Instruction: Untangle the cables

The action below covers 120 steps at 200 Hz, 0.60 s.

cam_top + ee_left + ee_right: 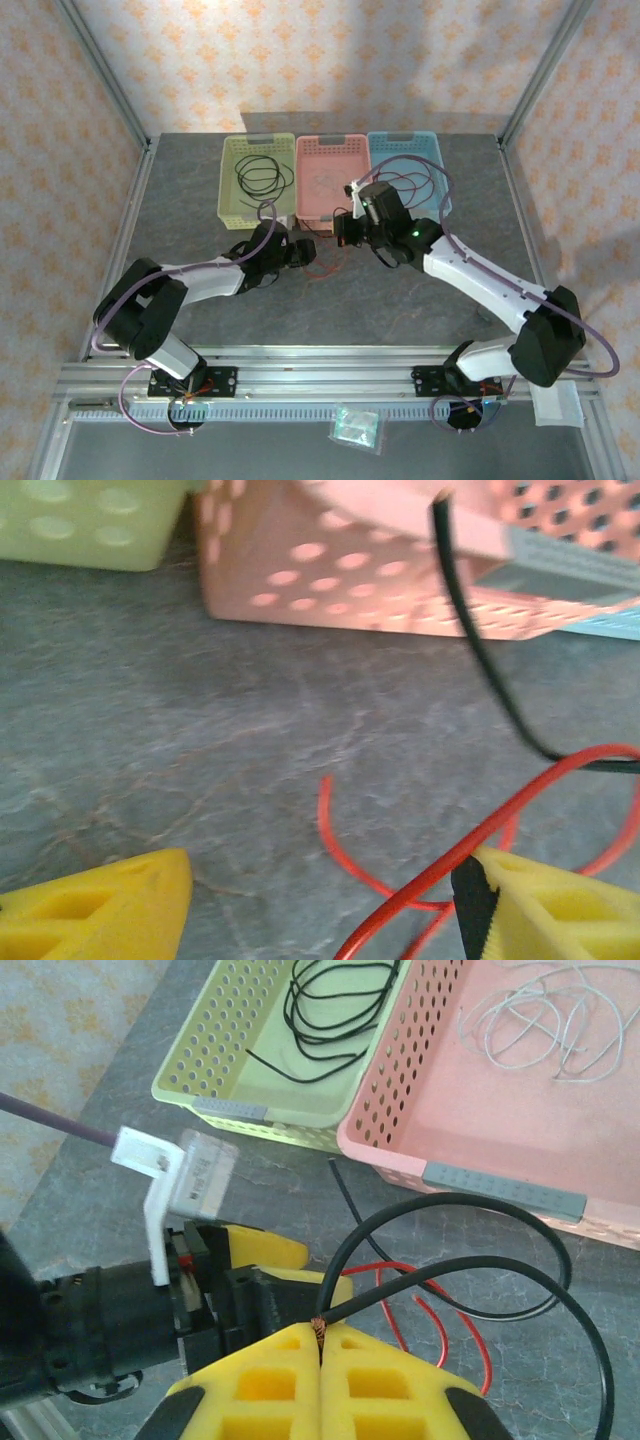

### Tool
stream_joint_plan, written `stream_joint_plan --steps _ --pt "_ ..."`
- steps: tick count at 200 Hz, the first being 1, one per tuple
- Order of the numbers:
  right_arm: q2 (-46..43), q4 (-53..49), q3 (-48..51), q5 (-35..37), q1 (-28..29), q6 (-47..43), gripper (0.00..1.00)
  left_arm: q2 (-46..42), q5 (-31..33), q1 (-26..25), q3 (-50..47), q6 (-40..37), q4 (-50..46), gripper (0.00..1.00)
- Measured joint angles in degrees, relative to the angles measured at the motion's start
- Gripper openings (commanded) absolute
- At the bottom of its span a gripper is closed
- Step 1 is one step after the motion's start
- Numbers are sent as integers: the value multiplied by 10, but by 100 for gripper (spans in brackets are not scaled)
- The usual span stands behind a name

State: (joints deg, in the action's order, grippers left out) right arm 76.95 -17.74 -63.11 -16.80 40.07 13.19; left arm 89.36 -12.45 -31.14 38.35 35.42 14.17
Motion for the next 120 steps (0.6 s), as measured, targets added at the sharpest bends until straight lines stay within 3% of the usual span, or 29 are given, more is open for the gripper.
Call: stream_joint_plan --steps 120 --pt "-80 -24 -27 -29 0 -43 0 68 74 -11 59 -10 -88 70"
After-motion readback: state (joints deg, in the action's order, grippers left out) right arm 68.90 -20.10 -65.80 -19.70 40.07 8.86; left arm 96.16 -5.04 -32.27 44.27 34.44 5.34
